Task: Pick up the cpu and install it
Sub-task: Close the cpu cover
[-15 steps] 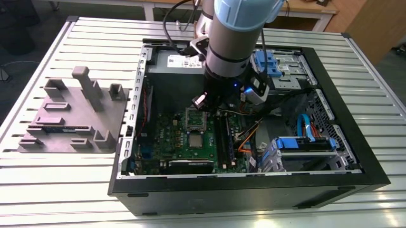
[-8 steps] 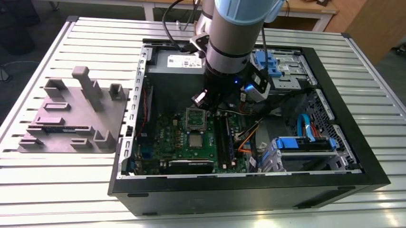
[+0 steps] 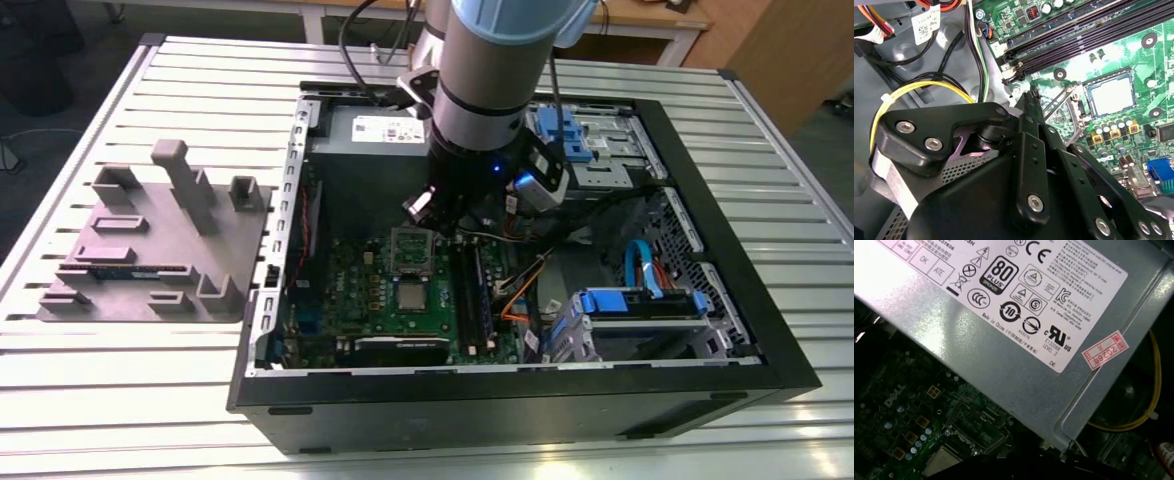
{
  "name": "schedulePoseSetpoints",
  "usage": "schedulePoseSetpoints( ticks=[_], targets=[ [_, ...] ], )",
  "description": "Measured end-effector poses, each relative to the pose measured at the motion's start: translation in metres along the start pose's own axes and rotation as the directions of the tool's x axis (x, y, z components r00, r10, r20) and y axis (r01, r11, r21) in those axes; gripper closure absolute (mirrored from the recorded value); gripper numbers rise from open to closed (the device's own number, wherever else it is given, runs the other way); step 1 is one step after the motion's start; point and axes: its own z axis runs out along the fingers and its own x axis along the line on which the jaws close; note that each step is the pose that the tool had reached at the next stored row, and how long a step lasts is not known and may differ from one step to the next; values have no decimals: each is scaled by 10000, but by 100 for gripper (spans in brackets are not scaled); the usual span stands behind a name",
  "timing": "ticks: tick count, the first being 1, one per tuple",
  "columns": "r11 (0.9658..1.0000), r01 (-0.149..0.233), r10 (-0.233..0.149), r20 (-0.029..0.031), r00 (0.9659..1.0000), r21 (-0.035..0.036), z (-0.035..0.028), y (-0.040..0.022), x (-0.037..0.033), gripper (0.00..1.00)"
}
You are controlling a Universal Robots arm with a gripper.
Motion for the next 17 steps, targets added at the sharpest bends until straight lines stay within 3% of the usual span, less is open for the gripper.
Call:
schedulePoseSetpoints(
  ticks=[3,17],
  targets=[
    [9999,119,-119,-26,9999,14,-13,3,3,90],
    [9997,238,-238,-37,9997,8,-14,6,5,90]
  ],
)
